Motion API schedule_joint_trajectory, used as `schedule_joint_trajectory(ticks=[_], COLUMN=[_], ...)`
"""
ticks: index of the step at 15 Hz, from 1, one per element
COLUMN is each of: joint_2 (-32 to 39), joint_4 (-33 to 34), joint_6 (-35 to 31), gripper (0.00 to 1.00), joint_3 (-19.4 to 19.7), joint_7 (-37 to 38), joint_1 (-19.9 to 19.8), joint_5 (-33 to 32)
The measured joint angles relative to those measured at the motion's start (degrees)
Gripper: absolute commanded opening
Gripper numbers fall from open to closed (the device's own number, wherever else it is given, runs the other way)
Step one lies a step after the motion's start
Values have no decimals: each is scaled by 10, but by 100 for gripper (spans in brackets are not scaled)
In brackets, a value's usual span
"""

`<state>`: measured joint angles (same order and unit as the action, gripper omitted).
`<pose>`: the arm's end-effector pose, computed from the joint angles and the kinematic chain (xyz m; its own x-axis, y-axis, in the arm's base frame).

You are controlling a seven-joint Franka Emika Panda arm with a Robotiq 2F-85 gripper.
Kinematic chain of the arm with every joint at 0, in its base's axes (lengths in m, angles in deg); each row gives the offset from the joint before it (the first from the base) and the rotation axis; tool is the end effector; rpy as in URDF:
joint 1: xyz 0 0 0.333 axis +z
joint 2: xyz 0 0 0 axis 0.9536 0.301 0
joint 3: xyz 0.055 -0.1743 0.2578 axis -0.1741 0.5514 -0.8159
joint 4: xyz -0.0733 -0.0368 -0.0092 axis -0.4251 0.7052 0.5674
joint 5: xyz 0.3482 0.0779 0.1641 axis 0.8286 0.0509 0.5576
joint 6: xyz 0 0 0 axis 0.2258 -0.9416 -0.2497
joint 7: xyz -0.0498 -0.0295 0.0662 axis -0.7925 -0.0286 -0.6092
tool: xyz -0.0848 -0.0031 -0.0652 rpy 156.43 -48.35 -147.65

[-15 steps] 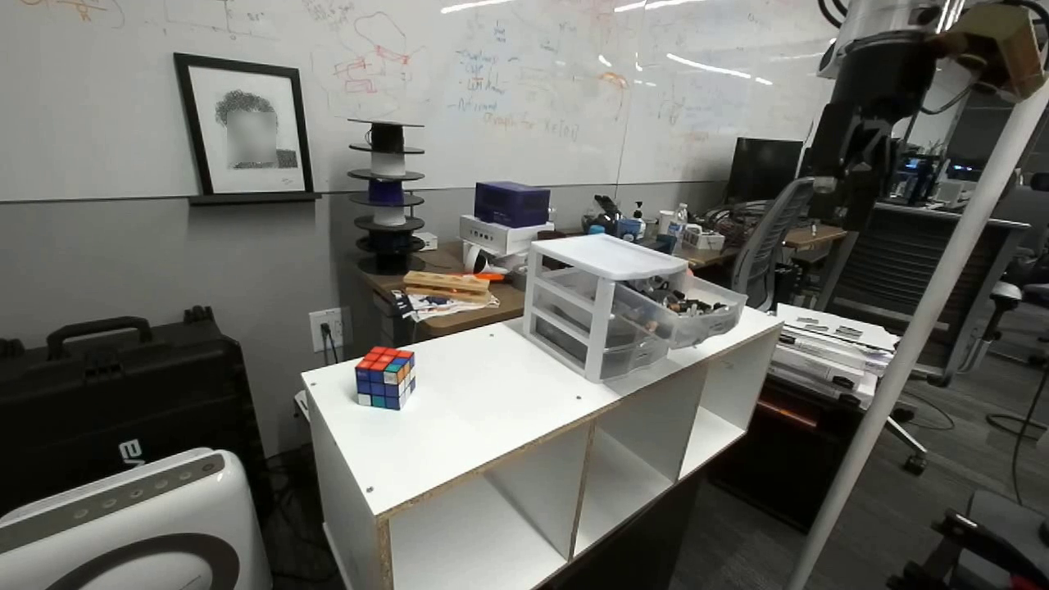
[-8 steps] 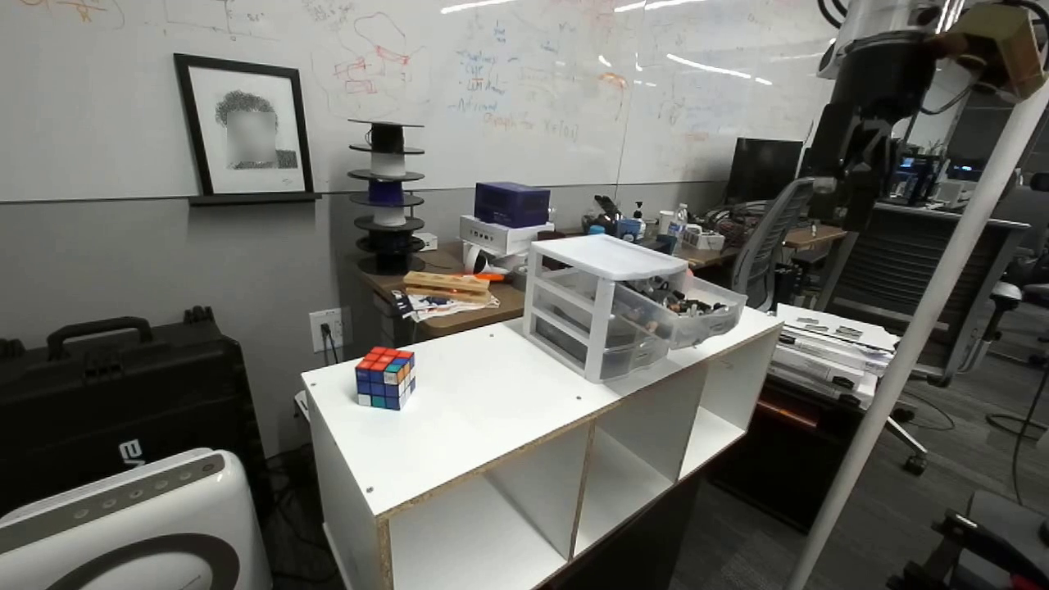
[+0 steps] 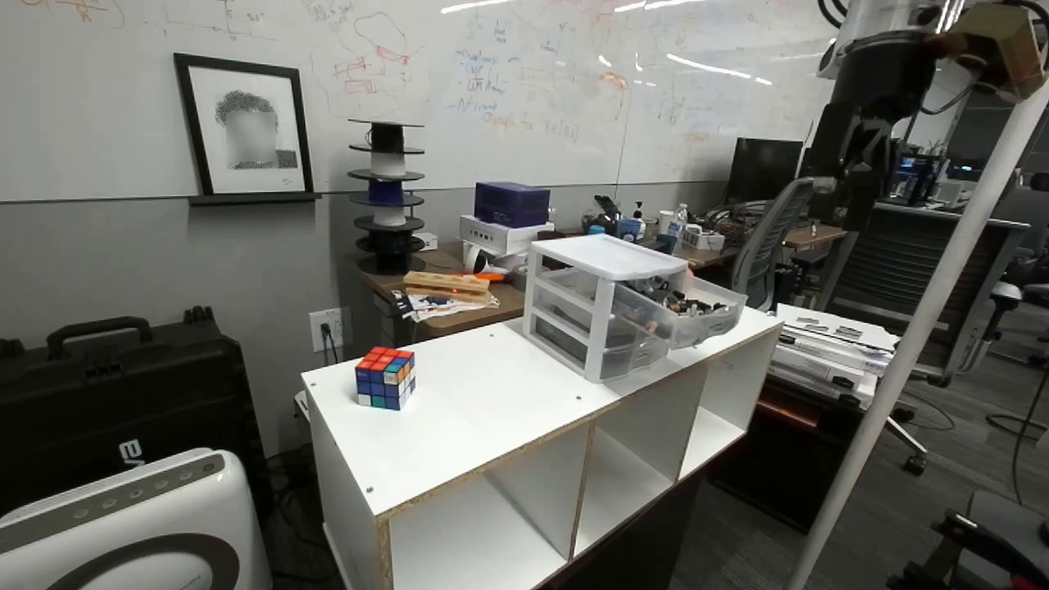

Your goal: Put the two objects on the table in to the drawer.

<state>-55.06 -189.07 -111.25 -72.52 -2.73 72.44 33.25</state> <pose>0.4286 -0.0398 0.4600 0.9912 -0.0714 -0.1118 -0.0895 -0.9820 -0.1662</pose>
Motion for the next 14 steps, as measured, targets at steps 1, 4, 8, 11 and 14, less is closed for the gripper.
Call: schedule_joint_trajectory(ticks=[1,4,8,11,14], joint_2=[0,6,48,115,198], joint_4=[-1,5,69,139,198], joint_6=[0,-16,-73,-117,-166], gripper=[100,100,100,100,100], joint_3=[0,0,14,32,44], joint_7=[0,2,26,41,72], joint_1=[-1,-8,-30,-48,-72], joint_5=[0,1,46,94,129])
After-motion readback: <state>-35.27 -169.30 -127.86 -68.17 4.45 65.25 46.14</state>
